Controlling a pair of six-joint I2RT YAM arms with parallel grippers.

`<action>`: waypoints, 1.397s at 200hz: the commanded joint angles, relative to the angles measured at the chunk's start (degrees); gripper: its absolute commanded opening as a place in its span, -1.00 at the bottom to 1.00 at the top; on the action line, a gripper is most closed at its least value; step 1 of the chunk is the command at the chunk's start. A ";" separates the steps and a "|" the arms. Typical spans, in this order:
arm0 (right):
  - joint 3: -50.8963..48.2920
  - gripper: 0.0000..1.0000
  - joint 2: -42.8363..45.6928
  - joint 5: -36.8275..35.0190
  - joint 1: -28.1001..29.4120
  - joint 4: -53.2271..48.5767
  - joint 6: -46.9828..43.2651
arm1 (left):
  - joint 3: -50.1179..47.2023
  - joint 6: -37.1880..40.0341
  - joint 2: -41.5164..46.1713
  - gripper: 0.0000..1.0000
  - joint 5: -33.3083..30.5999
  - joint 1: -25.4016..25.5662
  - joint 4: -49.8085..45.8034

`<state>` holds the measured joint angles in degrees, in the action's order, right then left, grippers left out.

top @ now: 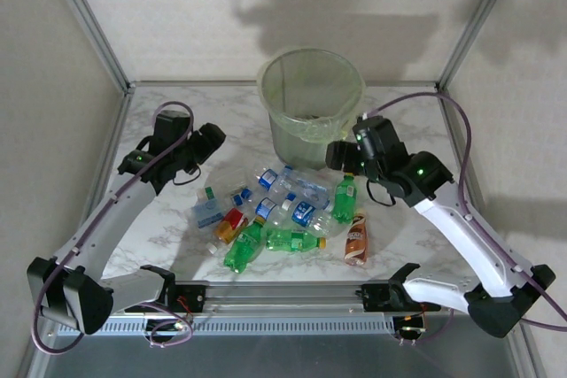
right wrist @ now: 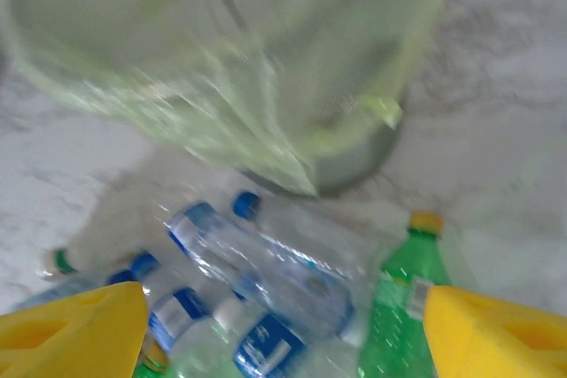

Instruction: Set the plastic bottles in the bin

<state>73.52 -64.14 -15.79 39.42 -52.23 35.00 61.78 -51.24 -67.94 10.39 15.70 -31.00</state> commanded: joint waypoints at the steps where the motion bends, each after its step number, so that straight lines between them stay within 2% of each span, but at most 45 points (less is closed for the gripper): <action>1: -3.98 0.63 1.71 -2.75 0.11 -7.78 8.27 | -0.17 -0.61 -0.26 0.58 0.69 0.36 2.54; 24: -11.55 0.63 4.28 0.75 0.08 -10.23 13.09 | 0.31 -1.08 -1.24 0.57 1.20 0.38 4.05; 61: -23.32 0.64 8.51 9.64 0.11 -8.77 17.91 | 0.97 -1.91 -2.32 0.56 1.99 0.33 6.25; 115: -31.38 0.64 8.38 15.71 0.10 -5.45 20.32 | 1.15 -2.63 -3.24 0.53 3.23 0.31 8.52; 175: -36.37 0.60 3.01 15.89 0.07 -0.33 20.52 | 1.15 -2.10 -3.24 0.52 2.99 0.38 8.70; 241: -37.00 0.56 -4.23 14.06 0.10 3.73 19.15 | 2.28 -2.13 -4.55 0.50 3.85 0.42 8.98; 279: -38.11 0.45 -5.93 13.86 0.09 5.44 19.05 | 2.91 -1.72 -5.05 0.50 4.02 0.42 8.38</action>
<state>36.91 -69.47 -0.38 39.42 -47.92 54.48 62.28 -53.17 -72.58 13.74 15.70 -22.90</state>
